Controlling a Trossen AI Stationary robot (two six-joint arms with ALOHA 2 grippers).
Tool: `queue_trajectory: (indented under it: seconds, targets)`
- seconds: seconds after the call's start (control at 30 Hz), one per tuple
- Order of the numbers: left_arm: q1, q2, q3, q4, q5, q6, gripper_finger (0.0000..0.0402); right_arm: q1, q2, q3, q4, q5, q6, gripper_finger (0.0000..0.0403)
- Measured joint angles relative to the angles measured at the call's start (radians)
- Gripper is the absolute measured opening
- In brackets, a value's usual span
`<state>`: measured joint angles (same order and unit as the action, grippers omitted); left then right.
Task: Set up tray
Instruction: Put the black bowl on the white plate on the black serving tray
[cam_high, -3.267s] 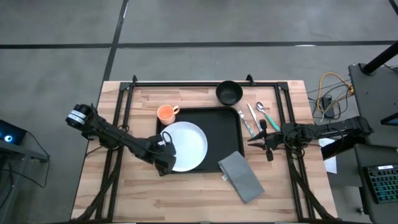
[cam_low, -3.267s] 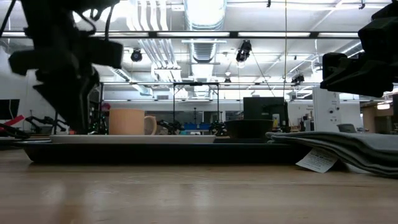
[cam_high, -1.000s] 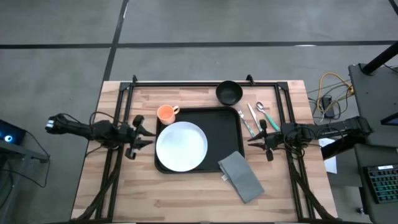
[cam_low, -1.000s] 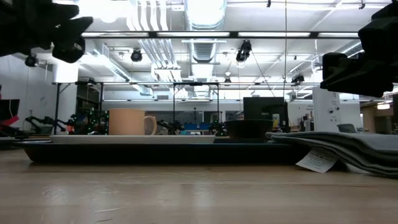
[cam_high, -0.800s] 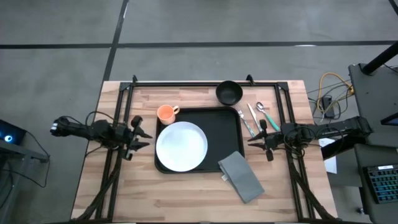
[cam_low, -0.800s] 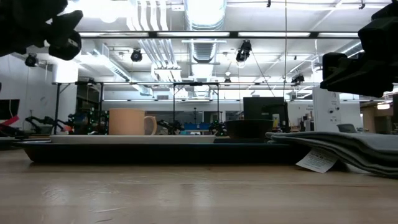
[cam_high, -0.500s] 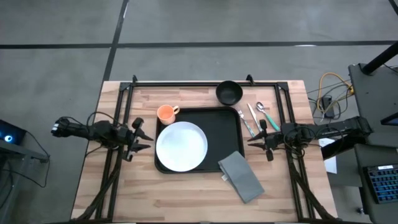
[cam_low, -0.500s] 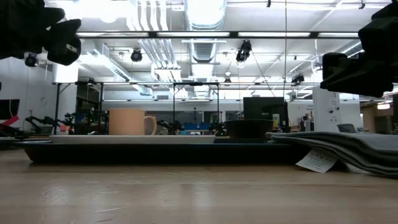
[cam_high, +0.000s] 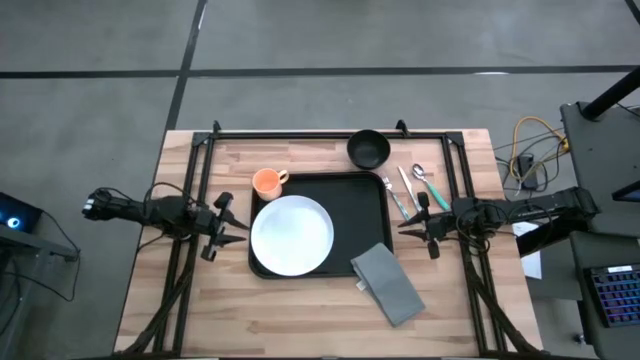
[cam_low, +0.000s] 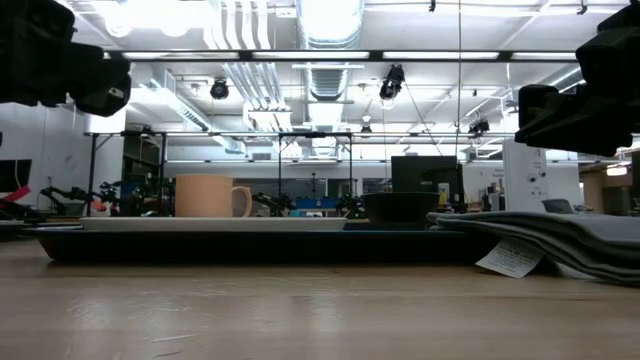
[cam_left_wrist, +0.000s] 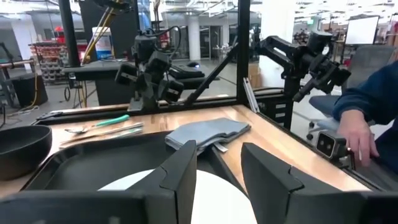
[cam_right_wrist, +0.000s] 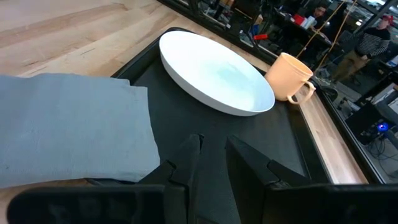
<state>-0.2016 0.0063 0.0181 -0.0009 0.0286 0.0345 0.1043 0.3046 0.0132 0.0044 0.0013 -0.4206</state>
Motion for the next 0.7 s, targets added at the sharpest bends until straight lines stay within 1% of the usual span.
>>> queue_trajectory:
  seconds: [0.2, 0.33, 0.7]
  targets:
    - [0.000, 0.005, 0.000, -0.002, 0.000, 0.006, 0.0109, 0.000, 0.000, 0.000, 0.000, 0.000, -0.001, 0.0068]
    - [0.000, 0.022, 0.000, -0.002, 0.000, -0.026, 0.0109, 0.000, 0.000, 0.000, 0.000, 0.000, 0.000, 0.0068]
    - [0.000, 0.103, 0.000, -0.002, 0.001, -0.029, 0.0109, 0.000, 0.000, 0.000, 0.000, 0.000, 0.000, 0.0068]
